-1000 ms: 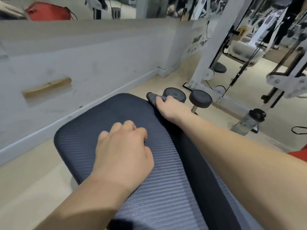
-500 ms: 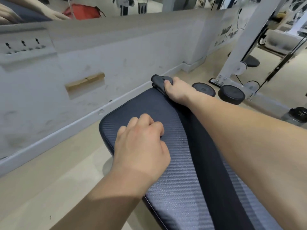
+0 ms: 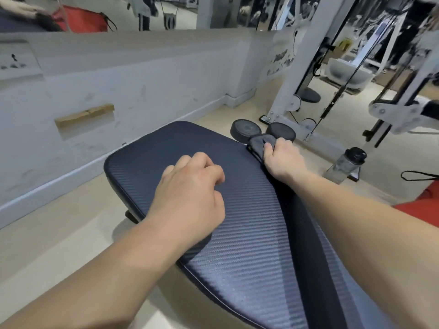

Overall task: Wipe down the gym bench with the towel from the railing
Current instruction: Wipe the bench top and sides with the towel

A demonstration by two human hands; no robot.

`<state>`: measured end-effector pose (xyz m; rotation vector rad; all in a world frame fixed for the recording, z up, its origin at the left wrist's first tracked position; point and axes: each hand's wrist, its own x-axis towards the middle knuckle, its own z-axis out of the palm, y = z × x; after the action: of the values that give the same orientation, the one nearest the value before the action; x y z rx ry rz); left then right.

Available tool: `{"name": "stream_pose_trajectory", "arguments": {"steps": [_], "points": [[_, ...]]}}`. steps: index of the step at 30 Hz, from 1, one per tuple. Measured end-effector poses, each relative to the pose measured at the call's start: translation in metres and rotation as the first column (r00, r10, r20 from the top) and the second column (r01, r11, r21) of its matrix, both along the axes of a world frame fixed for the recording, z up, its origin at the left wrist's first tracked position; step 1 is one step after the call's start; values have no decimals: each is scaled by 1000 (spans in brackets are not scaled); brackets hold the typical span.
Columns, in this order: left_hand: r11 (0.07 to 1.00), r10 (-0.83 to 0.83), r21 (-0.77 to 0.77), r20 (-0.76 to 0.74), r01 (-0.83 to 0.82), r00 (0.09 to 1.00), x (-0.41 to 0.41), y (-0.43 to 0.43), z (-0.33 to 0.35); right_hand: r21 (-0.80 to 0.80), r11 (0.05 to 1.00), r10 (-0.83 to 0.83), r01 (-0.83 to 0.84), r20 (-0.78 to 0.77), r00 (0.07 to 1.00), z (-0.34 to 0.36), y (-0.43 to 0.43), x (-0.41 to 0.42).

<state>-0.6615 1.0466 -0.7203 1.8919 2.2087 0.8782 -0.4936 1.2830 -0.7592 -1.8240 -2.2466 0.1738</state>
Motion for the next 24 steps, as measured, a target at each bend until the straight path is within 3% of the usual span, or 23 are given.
{"name": "stream_pose_trajectory", "arguments": {"steps": [6, 12, 16, 19, 21, 22, 24], "points": [[987, -136, -82, -7, 135, 991, 46, -6, 21, 171, 979, 67, -113, 255, 965, 7, -74, 84], [911, -256, -323, 40, 255, 966, 99, -26, 45, 98, 964, 203, -247, 328, 922, 13, -197, 111], [796, -380, -500, 28, 342, 925, 137, -53, 61, 4, 955, 281, -297, 311, 908, 36, -268, 136], [712, -461, -565, 74, 418, 884, 160, -71, 57, -278, 939, 239, -203, 100, 966, 60, -277, 167], [702, -462, -570, 94, 428, 882, 173, -76, 58, -458, 880, 44, -127, -188, 981, 83, -276, 187], [714, -442, -551, 124, 432, 888, 179, -78, 62, -563, 818, -120, -120, -371, 921, 92, -276, 199], [767, -367, -476, 225, 430, 903, 195, -78, 75, -723, 618, -482, -308, -658, 579, 105, -278, 223]]}}
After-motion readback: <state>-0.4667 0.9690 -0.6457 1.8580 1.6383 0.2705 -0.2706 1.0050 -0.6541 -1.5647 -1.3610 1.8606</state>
